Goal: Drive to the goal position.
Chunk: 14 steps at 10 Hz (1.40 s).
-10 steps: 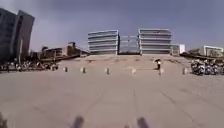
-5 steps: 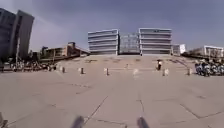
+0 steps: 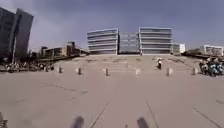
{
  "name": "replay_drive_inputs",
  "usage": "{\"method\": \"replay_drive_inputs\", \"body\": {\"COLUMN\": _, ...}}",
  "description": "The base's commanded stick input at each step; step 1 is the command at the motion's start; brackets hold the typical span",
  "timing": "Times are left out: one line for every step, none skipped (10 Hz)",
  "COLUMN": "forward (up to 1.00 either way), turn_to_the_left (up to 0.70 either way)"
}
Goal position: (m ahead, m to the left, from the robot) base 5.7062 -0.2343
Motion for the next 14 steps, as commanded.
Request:
{"method": "replay_drive_inputs", "body": {"forward": 0.98, "turn_to_the_left": 0.0}}
{"method": "replay_drive_inputs", "body": {"forward": 0.98, "turn_to_the_left": 0.0}}
{"method": "replay_drive_inputs", "body": {"forward": 0.98, "turn_to_the_left": 0.0}}
{"method": "replay_drive_inputs", "body": {"forward": 0.98, "turn_to_the_left": 0.0}}
{"method": "replay_drive_inputs", "body": {"forward": 0.98, "turn_to_the_left": 0.0}}
{"method": "replay_drive_inputs", "body": {"forward": 0.98, "turn_to_the_left": 0.0}}
{"method": "replay_drive_inputs", "body": {"forward": 0.98, "turn_to_the_left": 0.0}}
{"method": "replay_drive_inputs", "body": {"forward": 0.98, "turn_to_the_left": 0.0}}
{"method": "replay_drive_inputs", "body": {"forward": 0.98, "turn_to_the_left": 0.0}}
{"method": "replay_drive_inputs", "body": {"forward": 0.98, "turn_to_the_left": 0.0}}
{"method": "replay_drive_inputs", "body": {"forward": 0.98, "turn_to_the_left": 0.0}}
{"method": "replay_drive_inputs", "body": {"forward": 0.98, "turn_to_the_left": 0.0}}
{"method": "replay_drive_inputs", "body": {"forward": 0.98, "turn_to_the_left": 0.0}}
{"method": "replay_drive_inputs", "body": {"forward": 0.98, "turn_to_the_left": 0.0}}
